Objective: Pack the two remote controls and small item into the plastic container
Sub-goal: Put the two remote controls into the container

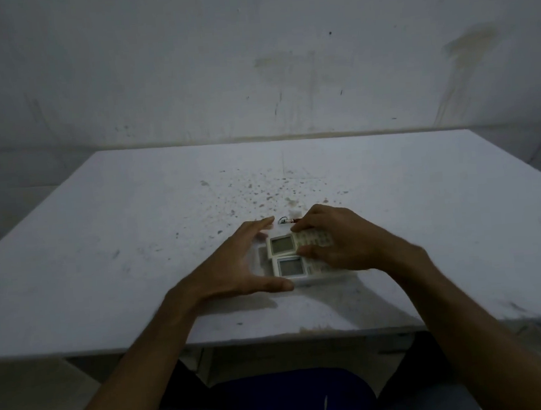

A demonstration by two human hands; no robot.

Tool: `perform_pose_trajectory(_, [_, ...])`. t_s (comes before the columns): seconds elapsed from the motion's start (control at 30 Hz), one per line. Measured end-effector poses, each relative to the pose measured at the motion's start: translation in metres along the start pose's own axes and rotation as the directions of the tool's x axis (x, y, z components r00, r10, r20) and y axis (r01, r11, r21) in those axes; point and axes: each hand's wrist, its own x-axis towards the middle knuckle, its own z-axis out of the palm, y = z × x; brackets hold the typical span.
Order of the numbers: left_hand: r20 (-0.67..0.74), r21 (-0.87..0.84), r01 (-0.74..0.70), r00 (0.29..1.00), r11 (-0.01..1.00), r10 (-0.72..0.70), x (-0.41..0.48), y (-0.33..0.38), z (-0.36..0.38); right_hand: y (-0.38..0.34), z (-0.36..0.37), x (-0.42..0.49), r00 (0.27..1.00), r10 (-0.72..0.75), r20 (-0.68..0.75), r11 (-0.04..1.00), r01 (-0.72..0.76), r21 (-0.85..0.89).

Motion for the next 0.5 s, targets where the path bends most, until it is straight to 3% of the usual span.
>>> perform_pose_trajectory(0.17, [-0.048,-0.008,-0.02,0.999,1.0,0.02,0.002,-0.003,0.002,-0.004,-0.007,0.0,0.999,0.002,0.053,0.986,0.007,-0.164])
perform_pose_trajectory(0.3, [-0.075,0.009,-0.03,0.997,1.0,0.031,0.0,-0.008,0.003,0.003,-0.008,-0.007,1.0,0.002,0.028,0.982,0.003,-0.188])
perform_pose_trajectory(0.4, [-0.086,0.032,-0.075,0.993,0.997,0.077,0.001,-0.01,0.002,0.016,-0.006,-0.015,0.998,0.053,-0.015,0.995,-0.054,-0.084])
perform_pose_trajectory(0.5, [-0.068,0.04,-0.108,0.992,0.993,0.111,0.001,-0.01,0.001,0.024,0.008,-0.026,0.982,0.149,-0.112,0.978,-0.13,0.162])
